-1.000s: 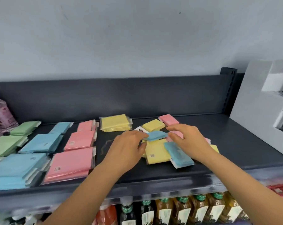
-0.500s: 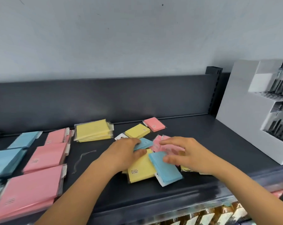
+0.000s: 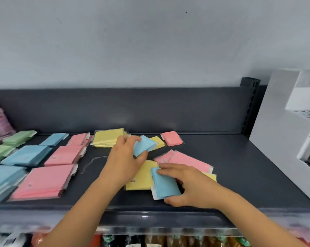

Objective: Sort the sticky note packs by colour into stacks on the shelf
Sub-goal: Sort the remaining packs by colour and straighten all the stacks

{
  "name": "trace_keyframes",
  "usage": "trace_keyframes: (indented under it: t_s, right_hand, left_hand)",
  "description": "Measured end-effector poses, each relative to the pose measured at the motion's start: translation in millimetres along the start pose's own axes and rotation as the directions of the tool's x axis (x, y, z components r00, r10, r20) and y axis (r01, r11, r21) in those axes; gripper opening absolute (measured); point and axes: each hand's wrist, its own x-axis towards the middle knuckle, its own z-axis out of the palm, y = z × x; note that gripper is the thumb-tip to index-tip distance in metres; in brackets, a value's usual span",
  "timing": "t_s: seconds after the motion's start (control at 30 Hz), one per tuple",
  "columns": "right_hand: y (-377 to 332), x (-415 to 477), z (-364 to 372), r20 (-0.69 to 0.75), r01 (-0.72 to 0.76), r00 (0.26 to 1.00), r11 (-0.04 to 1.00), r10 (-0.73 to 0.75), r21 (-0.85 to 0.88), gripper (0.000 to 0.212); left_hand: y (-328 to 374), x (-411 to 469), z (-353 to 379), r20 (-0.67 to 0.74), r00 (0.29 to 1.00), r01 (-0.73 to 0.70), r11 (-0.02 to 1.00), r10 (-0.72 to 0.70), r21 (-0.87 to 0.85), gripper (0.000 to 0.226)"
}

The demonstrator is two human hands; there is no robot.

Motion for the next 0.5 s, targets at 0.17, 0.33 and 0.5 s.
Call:
trace_keyframes:
  t_s: [0.17, 0.33, 0.5]
  right_hand:
    - [5.3, -2.2, -0.1, 0.014, 0.037, 0.999, 0.999, -0.038, 0.039, 0.065]
    - [4.8, -1.8, -2.8, -0.190, 0.005, 0.980, 0.939, 0.065, 0.345, 0.036]
    - [6.3, 1.3, -8.4, -0.260, -0.055, 0.942, 0.863, 0.211, 0.502, 0.022]
  left_hand:
    - [7.2, -18.9, 7.1, -0.110, 0.989, 0.089, 0.991, -0.100, -0.097, 0.048]
    - [0.4, -33.5, 8.4, -0.103, 0.925, 0.342, 0.920, -0.365, -0.192, 0.055]
    - [5.2, -41.7, 2.8, -0.066, 0.908, 0.374, 0.872, -0.413, -0.317, 0.035]
